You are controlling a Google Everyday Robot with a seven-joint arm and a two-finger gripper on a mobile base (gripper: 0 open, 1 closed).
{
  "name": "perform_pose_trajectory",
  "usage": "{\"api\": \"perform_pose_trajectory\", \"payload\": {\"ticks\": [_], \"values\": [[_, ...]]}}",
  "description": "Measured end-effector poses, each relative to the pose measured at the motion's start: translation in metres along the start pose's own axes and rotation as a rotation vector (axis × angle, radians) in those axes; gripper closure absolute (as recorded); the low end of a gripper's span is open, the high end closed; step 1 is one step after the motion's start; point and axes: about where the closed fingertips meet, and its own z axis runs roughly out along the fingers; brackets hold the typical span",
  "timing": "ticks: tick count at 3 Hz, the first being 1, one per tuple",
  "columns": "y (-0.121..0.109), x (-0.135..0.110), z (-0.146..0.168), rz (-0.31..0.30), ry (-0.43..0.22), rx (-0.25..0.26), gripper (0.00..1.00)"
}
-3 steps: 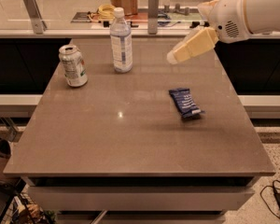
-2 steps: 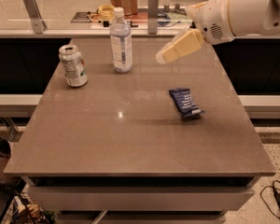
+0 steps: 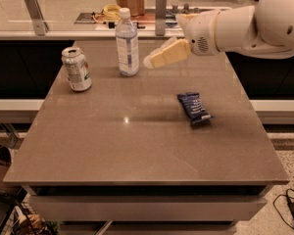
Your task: Move blue plastic bottle near rxbar blueberry
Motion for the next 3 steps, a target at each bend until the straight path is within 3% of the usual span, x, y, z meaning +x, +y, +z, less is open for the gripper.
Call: {"api": "perform_pose_trajectory", "payload": {"ticks": [2, 3], "values": [[-0.018, -0.003, 0.051, -0.013, -0.141, 0.031, 0.0], [-0.036, 0.003, 0.077, -0.002, -0.152, 0.014, 0.0]]}}
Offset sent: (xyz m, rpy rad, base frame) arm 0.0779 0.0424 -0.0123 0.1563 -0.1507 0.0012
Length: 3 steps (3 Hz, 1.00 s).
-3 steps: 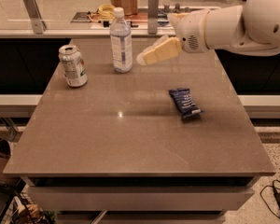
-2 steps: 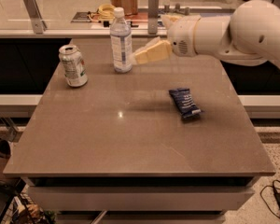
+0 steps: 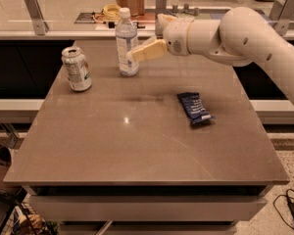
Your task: Move blue plastic bottle near rxbar blueberry
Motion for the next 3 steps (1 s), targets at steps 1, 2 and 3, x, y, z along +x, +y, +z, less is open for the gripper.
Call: {"api": "perform_pose_trajectory", "payload": {"ticks": [1, 2, 3], "values": [[-0.014, 0.013, 0.024, 0.03, 0.002, -0.018, 0.0], [-0.017, 0.02, 0.05, 0.051, 0.001, -0.053, 0.0], [-0.011, 0.022, 0.072, 0.06, -0.013, -0.09, 0.16]]}}
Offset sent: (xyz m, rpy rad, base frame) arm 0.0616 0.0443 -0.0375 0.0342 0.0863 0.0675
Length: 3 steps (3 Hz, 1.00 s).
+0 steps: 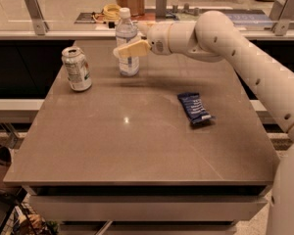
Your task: Move blue plastic bottle near rxbar blueberry
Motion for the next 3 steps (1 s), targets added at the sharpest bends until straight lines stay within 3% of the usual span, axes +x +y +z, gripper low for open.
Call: {"api": "perform_pose_trajectory", "payload": {"ticks": [3], "values": [[0.0056, -0.0006, 0.0081, 0.001, -0.001, -0.014, 0.87]]}}
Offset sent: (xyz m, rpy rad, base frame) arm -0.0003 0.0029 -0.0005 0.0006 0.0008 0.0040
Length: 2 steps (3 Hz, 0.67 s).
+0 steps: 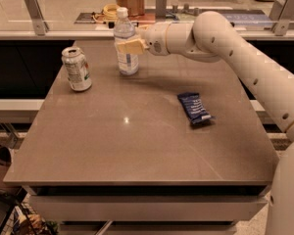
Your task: Move blue plastic bottle near rxbar blueberry
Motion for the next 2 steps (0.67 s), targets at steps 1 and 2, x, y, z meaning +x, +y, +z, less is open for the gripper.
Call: {"api": "perform_pose_trajectory", "payload": {"ticks": [1, 2], "values": [[0.0017, -0.0002, 0.0024, 0.0, 0.0, -0.004, 1.0], [0.0022, -0.0008, 0.0025, 0.001, 0.001, -0.005, 1.0]]}}
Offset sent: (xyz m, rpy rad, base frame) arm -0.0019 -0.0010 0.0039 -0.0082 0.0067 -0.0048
